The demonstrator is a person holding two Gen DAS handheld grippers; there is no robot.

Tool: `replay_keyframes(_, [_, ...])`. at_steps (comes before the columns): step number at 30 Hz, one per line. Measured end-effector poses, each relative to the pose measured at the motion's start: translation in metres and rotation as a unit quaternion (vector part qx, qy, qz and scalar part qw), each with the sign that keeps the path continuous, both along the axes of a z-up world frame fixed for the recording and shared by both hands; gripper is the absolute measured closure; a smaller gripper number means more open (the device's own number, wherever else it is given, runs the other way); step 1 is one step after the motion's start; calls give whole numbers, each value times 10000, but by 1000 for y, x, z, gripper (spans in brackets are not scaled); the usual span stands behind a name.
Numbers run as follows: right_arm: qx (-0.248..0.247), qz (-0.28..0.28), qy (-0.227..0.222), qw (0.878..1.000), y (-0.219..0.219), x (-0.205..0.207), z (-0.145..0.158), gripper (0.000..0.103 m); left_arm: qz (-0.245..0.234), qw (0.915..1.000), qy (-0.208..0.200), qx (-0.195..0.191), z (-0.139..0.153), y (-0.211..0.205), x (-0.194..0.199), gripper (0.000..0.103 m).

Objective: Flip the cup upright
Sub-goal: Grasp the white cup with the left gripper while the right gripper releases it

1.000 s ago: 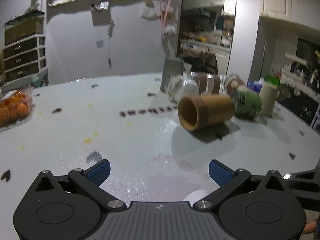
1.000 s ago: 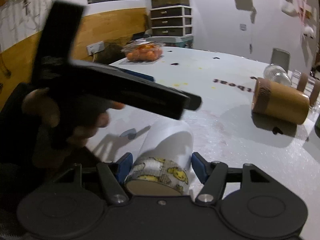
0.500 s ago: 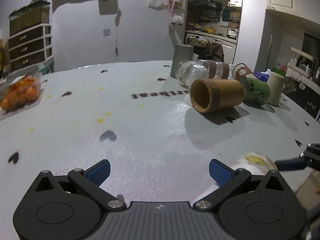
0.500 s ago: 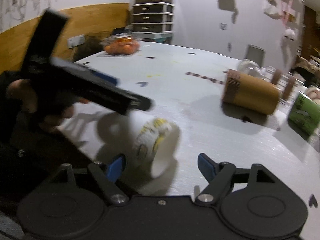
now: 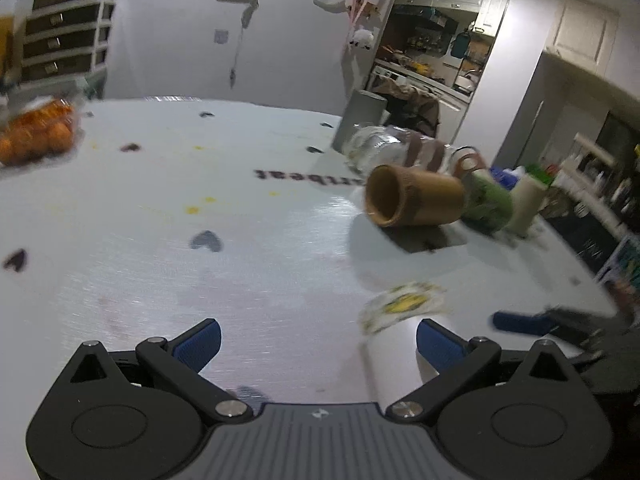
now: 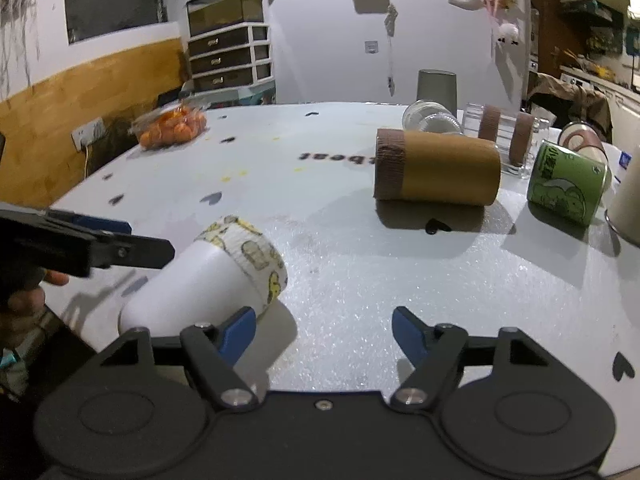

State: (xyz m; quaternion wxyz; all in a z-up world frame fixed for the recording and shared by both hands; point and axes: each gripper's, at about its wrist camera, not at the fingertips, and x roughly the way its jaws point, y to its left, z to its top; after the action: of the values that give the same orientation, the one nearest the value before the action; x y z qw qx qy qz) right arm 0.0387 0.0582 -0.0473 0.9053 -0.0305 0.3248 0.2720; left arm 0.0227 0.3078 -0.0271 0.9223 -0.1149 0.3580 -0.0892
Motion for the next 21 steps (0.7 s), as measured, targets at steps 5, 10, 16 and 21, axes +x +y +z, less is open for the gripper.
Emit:
replay_keyframes(5, [157,-41,73,9998,-3,2,-2,27,-196,9935,874,-701,-2,-12,30,12])
replay_keyframes(10, [230,-73,93,9997,-7,4,-3,27,-255,9883,1356,-651,-11,-33,57,19])
replay_keyframes(16, [309,-44,74,9995,-10,4,-3,27,-452,9840,1653,-497,-17,-54,79,26])
replay_keyframes(21, [365,-109,63,9993,-16,3,-3,27,-561,9841,1639,-400,-14,-58,78,38])
